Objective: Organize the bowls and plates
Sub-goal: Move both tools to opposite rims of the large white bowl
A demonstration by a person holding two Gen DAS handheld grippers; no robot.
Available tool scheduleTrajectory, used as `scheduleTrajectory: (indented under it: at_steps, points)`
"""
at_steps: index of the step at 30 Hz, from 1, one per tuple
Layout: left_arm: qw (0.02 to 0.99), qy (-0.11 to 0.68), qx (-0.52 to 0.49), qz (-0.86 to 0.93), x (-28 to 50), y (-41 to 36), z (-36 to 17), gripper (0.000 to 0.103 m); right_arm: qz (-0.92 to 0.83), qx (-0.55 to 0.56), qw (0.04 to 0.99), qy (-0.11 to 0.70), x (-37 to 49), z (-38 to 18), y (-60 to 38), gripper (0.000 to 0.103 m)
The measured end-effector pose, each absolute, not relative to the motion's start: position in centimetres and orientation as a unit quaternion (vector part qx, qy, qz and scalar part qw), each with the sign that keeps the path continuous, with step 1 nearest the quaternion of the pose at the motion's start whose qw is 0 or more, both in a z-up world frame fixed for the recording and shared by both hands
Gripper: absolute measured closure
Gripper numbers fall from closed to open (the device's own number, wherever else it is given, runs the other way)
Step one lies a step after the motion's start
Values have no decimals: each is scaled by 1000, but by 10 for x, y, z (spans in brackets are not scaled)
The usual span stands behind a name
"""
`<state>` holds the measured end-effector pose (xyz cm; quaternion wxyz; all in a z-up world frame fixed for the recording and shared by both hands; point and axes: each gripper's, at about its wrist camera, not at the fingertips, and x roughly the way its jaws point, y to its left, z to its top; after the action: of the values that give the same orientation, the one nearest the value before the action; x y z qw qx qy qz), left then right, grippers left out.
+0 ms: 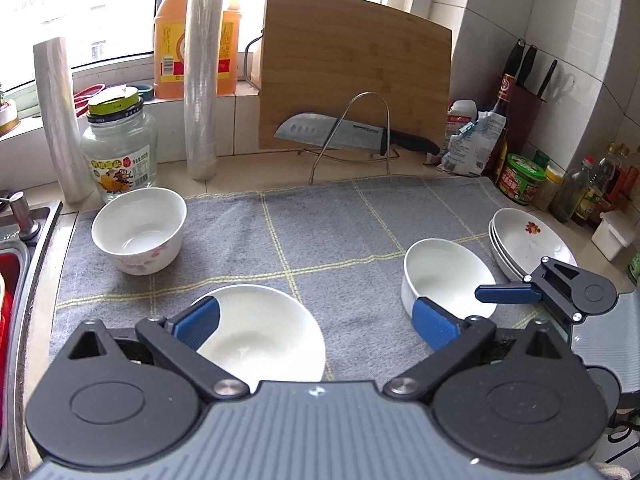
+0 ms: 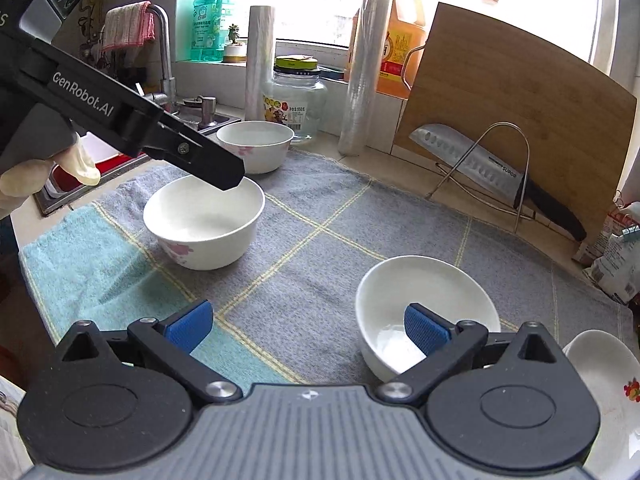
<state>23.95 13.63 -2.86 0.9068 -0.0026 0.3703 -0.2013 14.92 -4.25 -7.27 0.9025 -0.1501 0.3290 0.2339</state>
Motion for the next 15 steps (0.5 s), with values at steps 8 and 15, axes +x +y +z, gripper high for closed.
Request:
scheduleTrajectory:
  at_steps: [8, 15]
  points:
    - [864, 390, 87, -306, 247, 196, -49, 1, 202, -145, 898, 363, 157, -97, 24, 0]
    - [816, 420, 172, -357, 254, 215, -81, 1, 179, -157, 888, 393, 164, -111, 53, 0]
